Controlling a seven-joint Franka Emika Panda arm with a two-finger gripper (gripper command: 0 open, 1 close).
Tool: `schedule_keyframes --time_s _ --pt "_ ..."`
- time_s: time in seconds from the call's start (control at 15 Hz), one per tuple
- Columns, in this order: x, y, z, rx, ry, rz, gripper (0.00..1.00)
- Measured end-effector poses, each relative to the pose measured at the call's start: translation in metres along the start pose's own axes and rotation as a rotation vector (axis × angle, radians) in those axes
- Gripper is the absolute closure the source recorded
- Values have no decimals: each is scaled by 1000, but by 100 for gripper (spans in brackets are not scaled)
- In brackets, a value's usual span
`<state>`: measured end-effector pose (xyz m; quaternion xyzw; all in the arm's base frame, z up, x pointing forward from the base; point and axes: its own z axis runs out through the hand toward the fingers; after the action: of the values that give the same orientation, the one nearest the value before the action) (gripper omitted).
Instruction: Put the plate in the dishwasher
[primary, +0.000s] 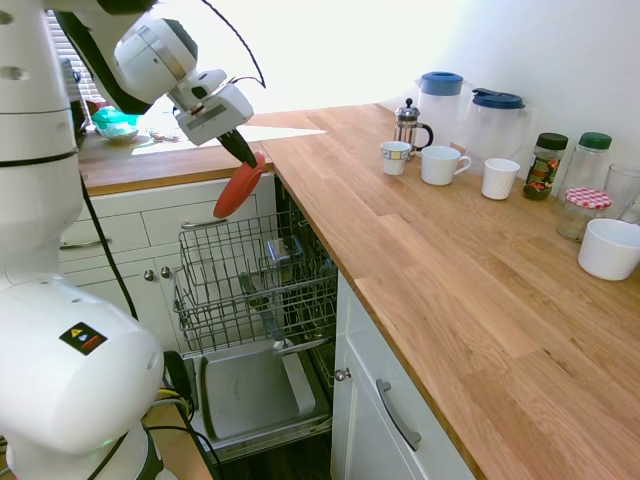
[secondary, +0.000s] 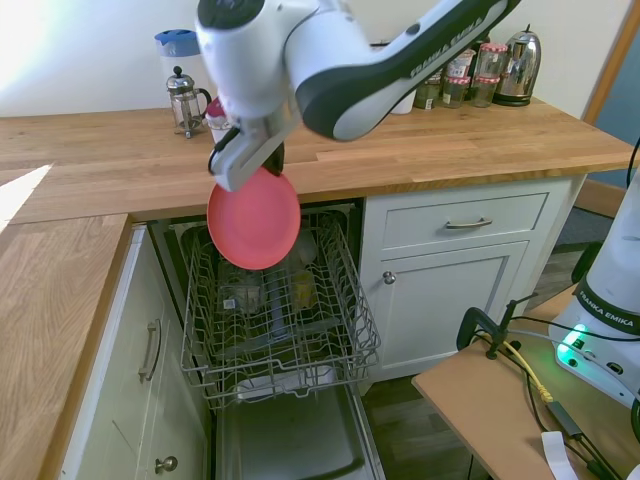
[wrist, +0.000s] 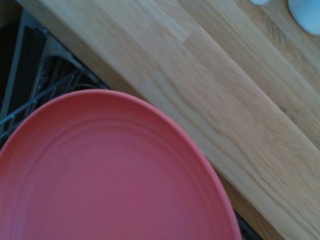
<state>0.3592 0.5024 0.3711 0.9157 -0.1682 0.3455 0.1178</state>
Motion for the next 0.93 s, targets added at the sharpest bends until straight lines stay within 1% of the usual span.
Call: schedule_keyframes --time_s 0.13,0.2,0.27,0.4,0.53,0.6,0.8,0.93 --pt "-28 -34 6 -10 106 -66 100" --pt "-40 -45 8 -16 162 -97 100" --pt "-51 -50 8 -22 206 -126 100" --pt "-62 -51 -3 -26 271 -165 100" --pt "-66 -50 -19 -33 301 -199 100" --pt "-68 -49 -17 -44 318 -222 100" --pt "-90 -40 14 -105 395 -334 100" --pt "-117 -40 42 -139 412 -419 100"
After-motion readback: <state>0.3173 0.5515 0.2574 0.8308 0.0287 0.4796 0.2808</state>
